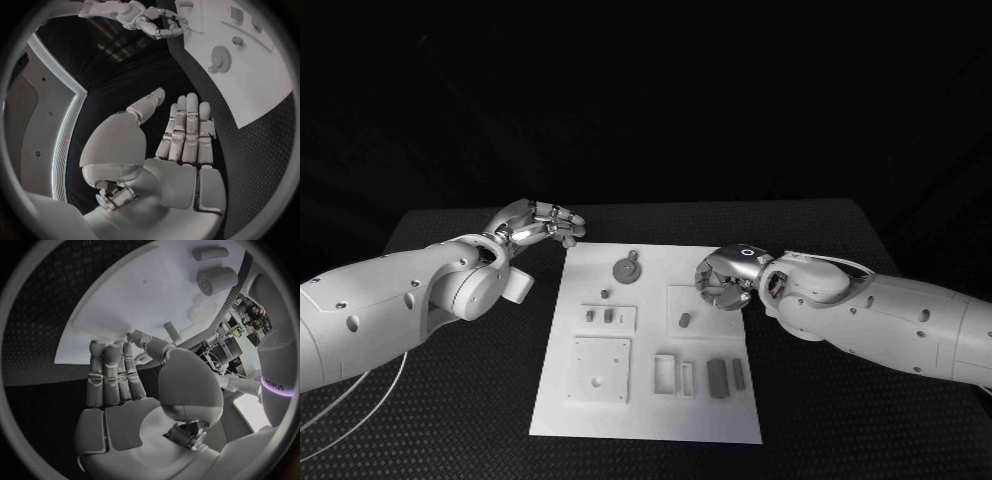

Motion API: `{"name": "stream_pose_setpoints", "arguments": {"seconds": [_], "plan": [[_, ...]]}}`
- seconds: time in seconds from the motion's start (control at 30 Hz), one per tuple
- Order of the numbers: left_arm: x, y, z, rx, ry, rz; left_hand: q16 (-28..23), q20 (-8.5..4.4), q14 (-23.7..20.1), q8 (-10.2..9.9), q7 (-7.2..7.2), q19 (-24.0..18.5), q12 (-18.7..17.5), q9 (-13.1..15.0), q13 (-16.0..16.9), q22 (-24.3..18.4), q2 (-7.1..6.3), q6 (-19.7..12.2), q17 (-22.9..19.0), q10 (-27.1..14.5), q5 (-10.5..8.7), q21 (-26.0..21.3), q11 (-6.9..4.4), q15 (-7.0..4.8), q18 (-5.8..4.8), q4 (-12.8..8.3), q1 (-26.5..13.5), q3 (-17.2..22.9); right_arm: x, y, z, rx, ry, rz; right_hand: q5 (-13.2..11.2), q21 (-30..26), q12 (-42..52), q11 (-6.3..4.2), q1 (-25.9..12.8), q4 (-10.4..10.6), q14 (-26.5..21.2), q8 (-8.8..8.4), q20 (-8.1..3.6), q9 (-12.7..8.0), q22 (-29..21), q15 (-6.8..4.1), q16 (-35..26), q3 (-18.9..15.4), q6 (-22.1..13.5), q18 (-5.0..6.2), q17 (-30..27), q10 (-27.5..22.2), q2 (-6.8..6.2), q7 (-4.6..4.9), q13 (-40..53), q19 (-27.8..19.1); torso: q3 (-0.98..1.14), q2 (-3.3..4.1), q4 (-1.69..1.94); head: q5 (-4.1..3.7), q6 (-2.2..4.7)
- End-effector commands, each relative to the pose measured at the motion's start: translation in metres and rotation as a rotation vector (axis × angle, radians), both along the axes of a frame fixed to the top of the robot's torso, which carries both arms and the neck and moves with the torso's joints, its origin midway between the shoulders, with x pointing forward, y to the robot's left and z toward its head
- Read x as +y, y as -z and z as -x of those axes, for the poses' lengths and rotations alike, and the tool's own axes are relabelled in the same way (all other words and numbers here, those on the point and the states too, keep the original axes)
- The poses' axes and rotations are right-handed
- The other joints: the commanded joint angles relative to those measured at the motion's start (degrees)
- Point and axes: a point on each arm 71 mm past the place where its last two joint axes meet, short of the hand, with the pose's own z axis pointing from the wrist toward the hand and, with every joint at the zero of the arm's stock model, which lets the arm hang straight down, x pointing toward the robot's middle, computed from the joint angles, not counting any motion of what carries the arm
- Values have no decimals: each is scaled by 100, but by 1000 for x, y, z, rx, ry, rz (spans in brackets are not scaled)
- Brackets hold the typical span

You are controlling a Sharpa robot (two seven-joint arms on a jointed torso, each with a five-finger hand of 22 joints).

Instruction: Assemble the parts on the task board

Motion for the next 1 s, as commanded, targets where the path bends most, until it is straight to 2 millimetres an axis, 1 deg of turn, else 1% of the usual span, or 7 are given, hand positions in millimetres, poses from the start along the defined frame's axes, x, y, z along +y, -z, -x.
{"name": "stream_pose_setpoints", "arguments": {"seconds": [0.03, 0.1, 0.23, 0.37, 0.63, 0.73, 1.0], "plan": [[-2, -1, 0, -3, 16, 18, -47, 38, 27, 17, -2, 6, -30, 5, -10, 5, 20, -43, 9, -40, 1, -24, 6, 10, 9, 10, -48, -36, 4, 8, 5, 8, -25, 36, -31, -31, -21, 33, 23, 30, 15, -1, -12, 1, 54, -49, -16, 3, 62, 157, 11, 618, -38, -8, 16, 52, 1, 1, -2, -3, -7], [-2, -1, 0, -2, 17, 18, -54, 39, 27, 16, -1, 7, -30, 4, -12, 6, 21, -45, 10, -43, 1, -26, 7, 11, 10, 11, -50, -37, 5, 8, 5, 2, -29, 46, -33, -14, 0, 2, 45, 24, 43, 32, -25, 14, 64, -78, 10, 8, 124, 157, 26, 705, -13, -33, 44, 86, 2, 0, -1, -3, -12], [-2, -1, 0, 1, 18, 18, -62, 40, 29, 16, 0, 8, -30, 4, -14, 7, 24, -47, 13, -47, 1, -28, 9, 12, 11, 12, -50, -39, 7, 10, 7, -8, -38, 64, -34, 75, 52, -109, 103, -37, 133, 139, -94, 57, 109, -185, 120, 29, 353, 157, 109, 991, 63, -132, 162, 211, 1, 0, 1, -16, -32], [-2, -1, 0, 2, 18, 17, -71, 41, 31, 15, 0, 8, -30, 4, -17, 8, 24, -49, 16, -51, 0, -31, 10, 13, 12, 13, -53, -42, 8, 13, 9, -18, -44, 85, -33, 173, 47, -179, 131, -122, 191, 195, -144, 85, 128, -254, 218, 47, 510, 157, 213, 1171, 113, -195, 269, 289, 1, 0, -4, -19, -38], [-1, -1, 0, 4, 17, 16, -86, 43, 36, 13, 2, 9, -30, 3, -21, 11, 26, -55, 22, -58, 0, -36, 13, 14, 14, 12, -53, -45, 11, 18, 12, -30, -52, 104, -35, 308, 30, -242, 131, -184, 250, 238, -186, 115, 132, -315, 314, 53, 655, 157, 345, 1336, 136, -249, 386, 367, 4, 0, -8, -14, -61], [-1, -1, 0, 4, 16, 16, -92, 44, 38, 12, 3, 9, -30, 2, -23, 12, 27, -58, 25, -61, -1, -38, 14, 15, 15, 11, -53, -47, 13, 18, 12, -37, -56, 108, -36, 328, 23, -250, 129, -190, 254, 240, -188, 119, 131, -322, 324, 59, 672, 157, 368, 1357, 134, -255, 405, 372, 2, 0, -2, -15, -61], [-1, -1, 0, 6, 17, 15, -109, 46, 43, 10, 6, 10, -30, 1, -28, 15, 28, -66, 33, -72, -1, -44, 18, 16, 18, 8, -50, -50, 18, 18, 15, -68, -57, 110, -42, 355, 9, -257, 120, -190, 258, 237, -189, 123, 129, -329, 334, 70, 687, 157, 399, 1380, 114, -260, 432, 376, -1, -1, -3, -17, -71]]}}
